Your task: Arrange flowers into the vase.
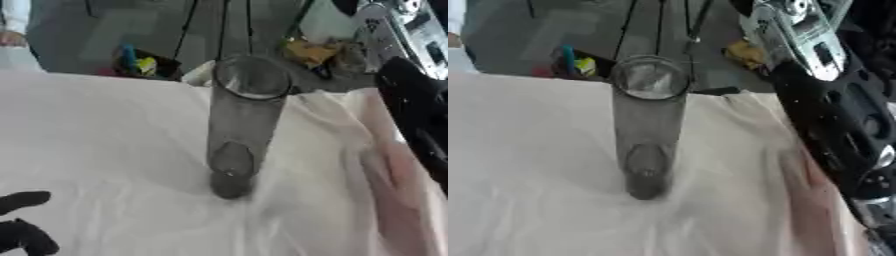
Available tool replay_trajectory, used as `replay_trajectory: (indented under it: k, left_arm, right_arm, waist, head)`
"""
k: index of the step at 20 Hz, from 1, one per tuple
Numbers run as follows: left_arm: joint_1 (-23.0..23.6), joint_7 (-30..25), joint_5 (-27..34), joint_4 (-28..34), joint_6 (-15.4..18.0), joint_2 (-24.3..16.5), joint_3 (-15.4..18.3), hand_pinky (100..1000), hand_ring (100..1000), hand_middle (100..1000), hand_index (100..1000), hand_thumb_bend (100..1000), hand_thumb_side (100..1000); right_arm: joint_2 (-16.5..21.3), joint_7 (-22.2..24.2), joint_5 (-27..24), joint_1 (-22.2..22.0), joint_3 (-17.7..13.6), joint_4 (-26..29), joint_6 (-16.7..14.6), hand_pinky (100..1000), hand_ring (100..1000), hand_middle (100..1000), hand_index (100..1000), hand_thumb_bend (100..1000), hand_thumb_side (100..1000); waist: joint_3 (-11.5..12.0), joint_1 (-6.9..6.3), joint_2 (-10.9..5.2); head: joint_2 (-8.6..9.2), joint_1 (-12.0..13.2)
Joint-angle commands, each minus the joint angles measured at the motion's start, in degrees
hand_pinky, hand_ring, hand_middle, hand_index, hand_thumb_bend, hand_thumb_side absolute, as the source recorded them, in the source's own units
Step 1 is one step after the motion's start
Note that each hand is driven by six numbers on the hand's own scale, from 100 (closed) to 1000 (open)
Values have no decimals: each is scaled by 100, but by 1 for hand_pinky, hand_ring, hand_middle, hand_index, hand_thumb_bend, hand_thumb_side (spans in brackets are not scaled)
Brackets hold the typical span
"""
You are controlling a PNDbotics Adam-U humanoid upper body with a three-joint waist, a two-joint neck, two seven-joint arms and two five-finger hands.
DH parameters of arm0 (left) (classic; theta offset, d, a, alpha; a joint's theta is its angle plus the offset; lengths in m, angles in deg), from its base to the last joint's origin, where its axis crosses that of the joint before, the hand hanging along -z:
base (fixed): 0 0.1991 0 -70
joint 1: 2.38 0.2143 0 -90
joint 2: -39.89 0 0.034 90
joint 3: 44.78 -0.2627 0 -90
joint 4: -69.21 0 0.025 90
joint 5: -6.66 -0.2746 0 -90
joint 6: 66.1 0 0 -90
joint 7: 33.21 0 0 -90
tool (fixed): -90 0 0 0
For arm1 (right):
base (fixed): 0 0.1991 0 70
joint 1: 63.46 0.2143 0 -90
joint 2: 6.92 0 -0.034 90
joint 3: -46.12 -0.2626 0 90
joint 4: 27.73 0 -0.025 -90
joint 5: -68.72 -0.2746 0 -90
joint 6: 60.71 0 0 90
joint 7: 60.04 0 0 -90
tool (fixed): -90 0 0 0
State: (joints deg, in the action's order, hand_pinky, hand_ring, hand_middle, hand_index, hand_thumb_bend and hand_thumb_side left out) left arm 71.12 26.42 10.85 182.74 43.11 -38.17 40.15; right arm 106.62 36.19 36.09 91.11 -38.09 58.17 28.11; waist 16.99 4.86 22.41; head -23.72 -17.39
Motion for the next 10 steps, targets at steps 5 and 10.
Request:
replay_trajectory:
  k: [5,10]
  left_arm:
    - [-52,-14,-7,106,-30,-77,-31,411,577,845,765,100,999]
    - [-61,-32,-32,106,-37,-69,-32,411,578,847,764,100,1000]
  right_arm:
    - [321,-43,-270,-186,-140,405,-1,100,317,100,100,100,669]
    - [333,-42,-278,-276,-153,471,53,100,317,100,100,100,675]
  waist:
    - [65,102,-212]
    - [107,137,-164]
  head:
    - [-5,-58]
    - [16,-68]
